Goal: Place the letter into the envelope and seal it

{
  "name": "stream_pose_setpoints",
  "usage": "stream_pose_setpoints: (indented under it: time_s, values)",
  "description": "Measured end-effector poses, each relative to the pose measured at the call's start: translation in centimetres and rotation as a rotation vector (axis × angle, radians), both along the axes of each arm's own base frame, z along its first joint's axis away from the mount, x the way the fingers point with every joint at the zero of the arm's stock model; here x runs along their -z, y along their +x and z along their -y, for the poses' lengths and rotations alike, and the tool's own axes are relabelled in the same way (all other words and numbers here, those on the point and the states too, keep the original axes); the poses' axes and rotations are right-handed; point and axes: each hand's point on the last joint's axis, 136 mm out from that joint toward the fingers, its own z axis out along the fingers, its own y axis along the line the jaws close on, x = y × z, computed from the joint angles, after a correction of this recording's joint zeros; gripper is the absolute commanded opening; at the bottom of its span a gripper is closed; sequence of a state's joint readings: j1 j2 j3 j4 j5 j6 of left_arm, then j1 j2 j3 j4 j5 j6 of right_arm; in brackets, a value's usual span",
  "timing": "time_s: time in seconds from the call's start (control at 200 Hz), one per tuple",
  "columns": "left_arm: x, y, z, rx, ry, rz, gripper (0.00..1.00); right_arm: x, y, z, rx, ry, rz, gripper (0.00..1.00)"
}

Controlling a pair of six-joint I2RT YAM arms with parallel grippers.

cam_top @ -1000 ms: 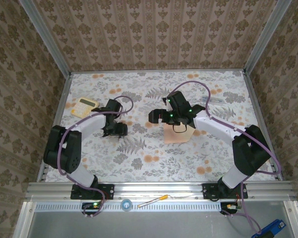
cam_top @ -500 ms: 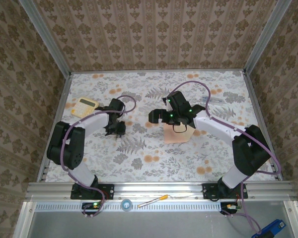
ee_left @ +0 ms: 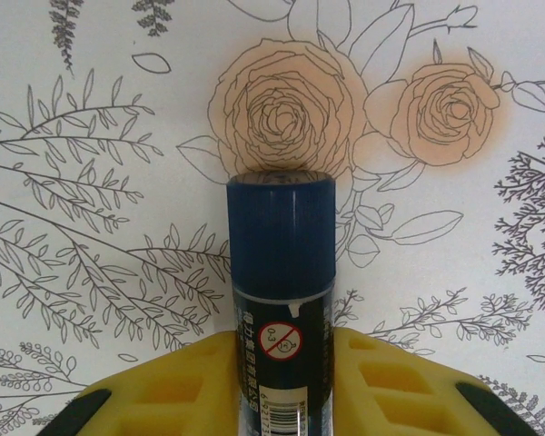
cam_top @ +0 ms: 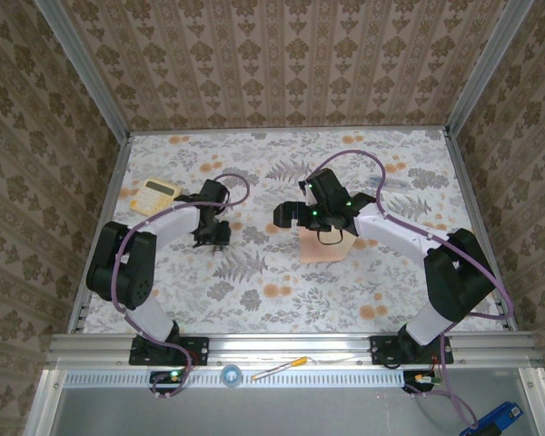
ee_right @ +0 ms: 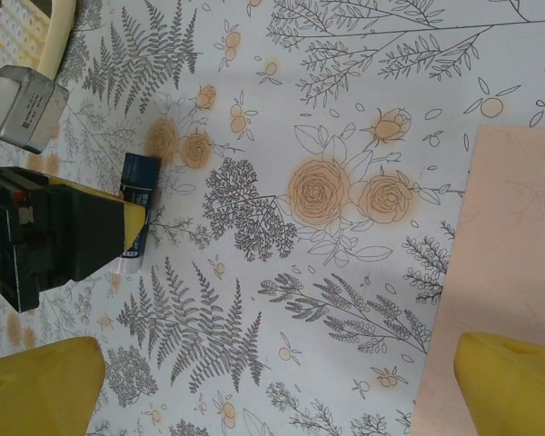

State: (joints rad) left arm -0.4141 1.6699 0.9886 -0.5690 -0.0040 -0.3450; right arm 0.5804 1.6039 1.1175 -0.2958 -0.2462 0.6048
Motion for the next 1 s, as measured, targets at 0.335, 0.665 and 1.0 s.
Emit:
stream_pose_setpoints:
  time_s: [0.335,0.665,1.0]
  values:
    - [-0.2,0.5,0.6,0.007,-0.019,0.016,0.10,0.5,0.0,0.5,0.009,-0.007,-0.012,1.00]
    - [-1.0,-0.1,3.1,0.105,-0.104,0.008,0.07,0.2,1.1,3.7,0.070,0.020,-0.036,1.00]
    - [-9.0,-0.9,10.1,0.384,-0.368,0.147,0.08,-1.2,1.7,7.1,0.109,0.138,-0.067,1.00]
